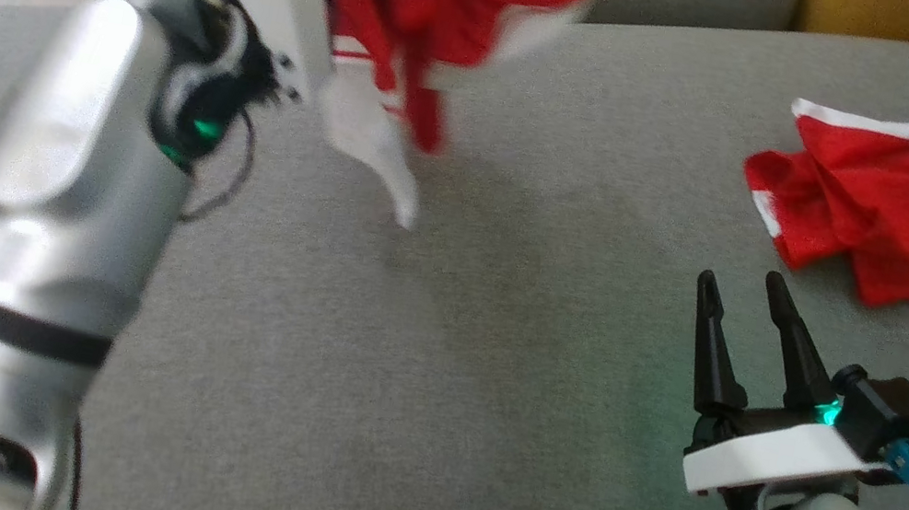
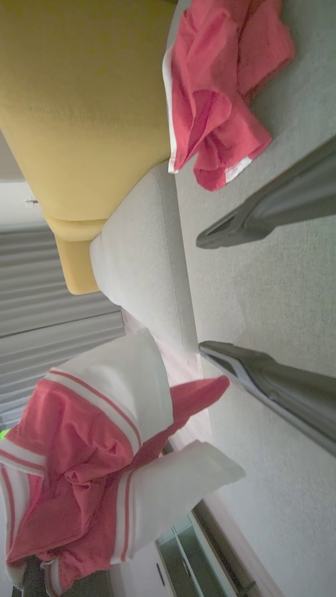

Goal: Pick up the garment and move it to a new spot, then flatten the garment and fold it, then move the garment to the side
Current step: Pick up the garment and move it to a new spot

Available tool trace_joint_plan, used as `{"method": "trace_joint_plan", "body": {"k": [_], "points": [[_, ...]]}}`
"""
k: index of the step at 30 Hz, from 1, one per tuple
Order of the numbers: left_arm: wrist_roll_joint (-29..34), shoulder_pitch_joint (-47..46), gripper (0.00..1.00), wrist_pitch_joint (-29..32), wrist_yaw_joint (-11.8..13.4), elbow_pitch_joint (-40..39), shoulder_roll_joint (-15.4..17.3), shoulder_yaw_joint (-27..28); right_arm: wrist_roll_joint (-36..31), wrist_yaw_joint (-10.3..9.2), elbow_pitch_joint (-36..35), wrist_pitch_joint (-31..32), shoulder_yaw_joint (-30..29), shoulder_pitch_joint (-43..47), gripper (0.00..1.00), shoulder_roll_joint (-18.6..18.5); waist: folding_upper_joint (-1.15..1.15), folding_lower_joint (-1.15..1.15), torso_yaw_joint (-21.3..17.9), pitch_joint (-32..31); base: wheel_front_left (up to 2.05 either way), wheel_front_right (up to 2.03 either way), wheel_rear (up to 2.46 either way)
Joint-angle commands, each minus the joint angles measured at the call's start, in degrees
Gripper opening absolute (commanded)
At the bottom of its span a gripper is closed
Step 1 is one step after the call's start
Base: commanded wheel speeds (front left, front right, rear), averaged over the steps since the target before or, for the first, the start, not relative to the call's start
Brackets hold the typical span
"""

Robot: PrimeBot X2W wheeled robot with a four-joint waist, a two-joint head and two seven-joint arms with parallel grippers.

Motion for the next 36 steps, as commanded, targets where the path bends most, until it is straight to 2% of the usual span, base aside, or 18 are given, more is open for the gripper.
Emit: {"method": "trace_joint_plan", "body": {"k": [1, 5, 10, 15, 16, 17, 18, 27, 32, 36], "points": [[-0.2, -0.39, 0.0, 0.01, -0.34, -2.93, 1.24, 0.7, -0.08, 0.4, -1.68, -0.61, 0.69, -1.15, 1.0, 0.42, 0.0, 0.0, -1.49, 0.29, 0.0, 0.0, 0.0], [0.61, 5.0, 0.0, -2.78, -0.34, -4.71, -0.54, -2.39, 0.06, 0.4, -1.56, -0.61, 0.62, -1.35, 1.0, 0.18, 0.0, 0.0, -3.36, 0.83, 0.0, 0.0, 0.0], [1.15, 14.14, 0.0, -11.04, -0.18, 3.0, -3.32, -6.08, 0.38, 0.4, -1.53, -0.61, 1.27, -1.9, 1.0, -0.01, 0.0, 0.0, -5.6, 1.18, 0.0, 0.0, 0.0], [2.74, 16.94, 0.0, -18.33, 0.51, 12.43, -4.52, -8.88, 0.47, 0.4, -1.49, -0.61, 1.34, -2.07, 1.0, -0.53, 0.0, 0.0, -6.15, 1.22, 0.0, 0.0, 0.0], [2.53, 16.98, 0.08, -19.4, 0.49, 13.82, -4.7, -9.15, 0.48, 0.4, -1.44, -0.61, 1.3, -2.07, 1.0, -0.64, 0.0, 0.0, -6.12, 1.18, 0.0, 0.0, 0.0], [2.4, 16.82, 0.51, -20.4, 0.47, 14.92, -4.85, -9.49, 0.49, 0.4, -1.39, -0.61, 1.2, -2.02, 1.0, -0.76, 0.0, 0.0, -5.98, 1.13, 0.0, 0.0, 0.0], [2.27, 16.56, 1.0, -21.14, 0.43, 15.84, -4.96, -9.91, 0.47, 0.4, -1.34, -0.61, 1.06, -1.93, 1.0, -0.88, 0.0, 0.0, -5.77, 1.03, 0.0, 0.0, 0.0], [1.88, 13.44, 1.0, -24.94, 0.16, 16.19, -4.68, -11.55, -0.08, 0.4, -1.26, -0.61, -0.2, -0.75, 1.0, -1.02, 0.0, 0.0, -3.02, -0.46, 0.0, 0.0, 0.0], [0.37, 13.96, 1.0, -25.59, 0.8, 11.27, -1.1, -9.12, -0.26, 0.4, -1.39, -0.61, -1.36, -0.02, 1.0, -1.27, 0.0, 0.0, -1.53, -1.44, 0.0, 0.0, 0.0], [-0.73, 17.05, 1.0, -25.87, 3.45, 4.86, 3.17, -6.27, -0.44, 0.4, -1.68, -0.61, -2.15, 0.88, 1.0, -1.58, 0.0, 0.0, -0.59, -2.17, 0.0, 0.0, 0.0]]}}
